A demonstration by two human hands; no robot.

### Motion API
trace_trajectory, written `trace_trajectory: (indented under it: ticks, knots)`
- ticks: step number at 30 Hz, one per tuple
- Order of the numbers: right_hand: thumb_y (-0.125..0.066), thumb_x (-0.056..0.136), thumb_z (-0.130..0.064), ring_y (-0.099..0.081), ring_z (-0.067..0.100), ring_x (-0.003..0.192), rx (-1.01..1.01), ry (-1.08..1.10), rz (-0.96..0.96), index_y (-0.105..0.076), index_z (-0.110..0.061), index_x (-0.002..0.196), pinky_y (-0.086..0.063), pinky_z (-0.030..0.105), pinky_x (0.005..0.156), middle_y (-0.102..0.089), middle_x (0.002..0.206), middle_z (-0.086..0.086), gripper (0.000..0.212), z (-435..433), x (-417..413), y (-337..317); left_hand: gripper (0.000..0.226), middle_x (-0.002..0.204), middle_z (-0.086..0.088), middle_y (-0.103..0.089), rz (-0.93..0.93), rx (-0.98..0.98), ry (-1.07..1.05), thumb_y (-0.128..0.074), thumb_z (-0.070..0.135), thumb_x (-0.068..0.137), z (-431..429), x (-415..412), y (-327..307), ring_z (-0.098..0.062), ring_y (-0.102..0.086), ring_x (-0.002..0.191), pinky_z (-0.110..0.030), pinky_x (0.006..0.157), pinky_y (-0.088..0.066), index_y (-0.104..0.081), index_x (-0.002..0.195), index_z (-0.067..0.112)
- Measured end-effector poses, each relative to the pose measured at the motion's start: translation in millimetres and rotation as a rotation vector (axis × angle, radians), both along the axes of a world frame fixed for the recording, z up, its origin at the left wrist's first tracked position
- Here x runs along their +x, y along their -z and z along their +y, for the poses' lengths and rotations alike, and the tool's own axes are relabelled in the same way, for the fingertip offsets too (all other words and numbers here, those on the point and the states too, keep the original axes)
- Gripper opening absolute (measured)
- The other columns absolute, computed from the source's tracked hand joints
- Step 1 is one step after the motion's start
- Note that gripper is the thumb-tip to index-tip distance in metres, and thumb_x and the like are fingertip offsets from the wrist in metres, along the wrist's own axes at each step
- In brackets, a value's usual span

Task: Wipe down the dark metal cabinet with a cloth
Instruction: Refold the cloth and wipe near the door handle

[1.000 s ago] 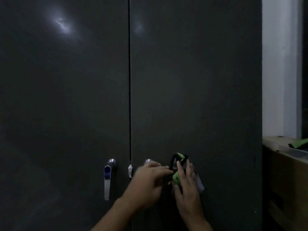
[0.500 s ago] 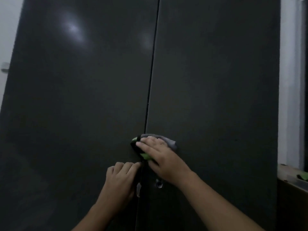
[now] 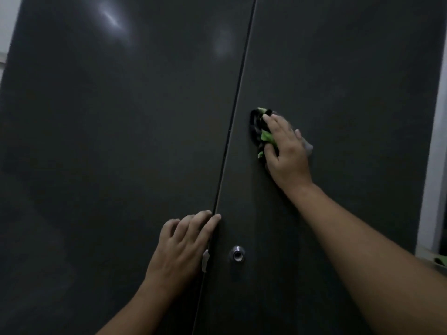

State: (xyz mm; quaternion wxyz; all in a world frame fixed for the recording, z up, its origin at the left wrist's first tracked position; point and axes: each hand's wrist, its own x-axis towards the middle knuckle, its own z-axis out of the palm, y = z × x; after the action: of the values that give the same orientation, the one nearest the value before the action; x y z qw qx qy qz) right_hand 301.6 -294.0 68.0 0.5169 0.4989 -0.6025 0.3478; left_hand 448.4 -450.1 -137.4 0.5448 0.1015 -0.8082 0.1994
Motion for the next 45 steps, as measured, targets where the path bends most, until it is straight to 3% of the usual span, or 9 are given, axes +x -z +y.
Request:
trace_trajectory:
  ticks: [9, 11, 14, 17, 23, 32, 39, 42, 45]
  knots:
    - [-0.055, 0.091, -0.015, -0.032, 0.011, 0.146, 0.499, 0.096, 0.330, -0.042, -0.029, 0.149, -0.020, 0.044, 0.122, -0.042, 0.155, -0.006, 0.061, 44.6, -18.1, 45.7, 0.066, 0.157, -0.003, -0.036, -0.077, -0.053, -0.017, -0.037, 0.025, 0.087, -2.7, -2.5, 3.6, -0.023, -0.047, 0.135, -0.051, 0.101, -0.038, -0.033, 0.153, 0.018]
    - [-0.052, 0.091, -0.018, -0.035, 0.008, 0.145, 0.472, 0.147, 0.348, -0.042, -0.032, 0.149, -0.024, 0.049, 0.120, -0.042, 0.155, -0.009, 0.061, 52.5, -23.7, 27.9, 0.066, 0.158, -0.002, -0.035, -0.064, -0.064, -0.026, -0.037, 0.024, 0.087, -3.1, -3.1, 4.4, -0.022, -0.046, 0.136, -0.051, 0.102, -0.038, -0.032, 0.153, 0.019]
    - [-0.055, 0.090, -0.013, -0.035, 0.005, 0.144, 0.146, 0.087, 0.051, -0.044, -0.034, 0.148, -0.022, 0.051, 0.120, -0.042, 0.155, -0.010, 0.062, 48.8, -20.6, 27.1, 0.067, 0.159, -0.001, -0.033, -0.061, -0.071, -0.041, -0.038, 0.024, 0.087, -3.6, -2.9, 5.0, -0.022, -0.044, 0.137, -0.051, 0.102, -0.038, -0.032, 0.154, 0.019]
    - [-0.059, 0.089, -0.005, -0.035, 0.007, 0.143, 0.036, 0.056, 0.002, -0.048, -0.028, 0.146, -0.019, 0.047, 0.122, -0.043, 0.154, -0.006, 0.063, 37.4, -16.6, 53.4, 0.066, 0.159, -0.001, -0.032, -0.069, -0.086, -0.053, -0.036, 0.023, 0.087, -3.4, -2.0, 4.7, -0.023, -0.045, 0.137, -0.051, 0.103, -0.038, -0.032, 0.153, 0.018]
    - [-0.056, 0.084, -0.012, -0.037, 0.012, 0.145, 0.221, 0.085, 0.157, -0.046, -0.030, 0.146, -0.025, 0.054, 0.117, -0.046, 0.152, -0.007, 0.065, 55.0, -35.3, 135.2, 0.062, 0.158, -0.003, -0.033, -0.077, -0.080, -0.027, -0.036, 0.024, 0.089, -2.8, 1.2, 2.9, -0.024, -0.047, 0.136, -0.047, 0.101, -0.038, -0.038, 0.151, 0.018]
    - [-0.053, 0.093, -0.019, -0.032, 0.009, 0.147, 0.547, 0.103, 0.284, -0.038, -0.036, 0.150, -0.017, 0.045, 0.122, -0.042, 0.154, -0.011, 0.061, 81.2, -36.9, 272.6, 0.061, 0.161, -0.001, -0.027, -0.079, -0.053, -0.023, -0.041, 0.024, 0.094, -2.7, -0.4, 8.6, -0.024, -0.045, 0.137, -0.043, 0.098, -0.039, -0.031, 0.154, 0.019]
    - [-0.047, 0.094, -0.031, -0.023, 0.007, 0.149, 0.954, 0.263, 0.667, -0.027, -0.039, 0.153, -0.014, 0.048, 0.123, -0.030, 0.160, -0.017, 0.063, 99.4, -49.6, 299.8, 0.058, 0.163, 0.000, -0.023, -0.095, -0.130, -0.069, -0.033, 0.020, 0.099, -4.9, -1.3, 13.0, -0.021, -0.040, 0.140, -0.045, 0.104, -0.034, -0.026, 0.156, 0.017]
    - [-0.036, 0.103, -0.025, -0.032, 0.008, 0.146, 0.923, 0.197, 0.801, -0.037, -0.038, 0.150, -0.023, 0.048, 0.121, -0.039, 0.156, -0.015, 0.049, 101.7, -62.5, 276.5, 0.054, 0.164, 0.000, -0.019, -0.128, -0.201, -0.082, -0.019, 0.020, 0.103, -8.2, -2.6, 16.8, -0.020, -0.036, 0.143, -0.047, 0.107, -0.033, -0.020, 0.157, 0.016]
    - [-0.051, 0.103, -0.023, -0.039, 0.009, 0.143, 0.702, 0.136, 0.751, -0.049, -0.033, 0.146, -0.034, 0.048, 0.114, -0.046, 0.152, -0.010, 0.044, 109.3, -77.8, 254.2, 0.056, 0.164, 0.000, -0.017, -0.159, -0.220, -0.076, -0.022, 0.019, 0.101, -8.0, -2.1, 16.9, -0.020, -0.031, 0.144, -0.047, 0.106, -0.031, -0.022, 0.157, 0.016]
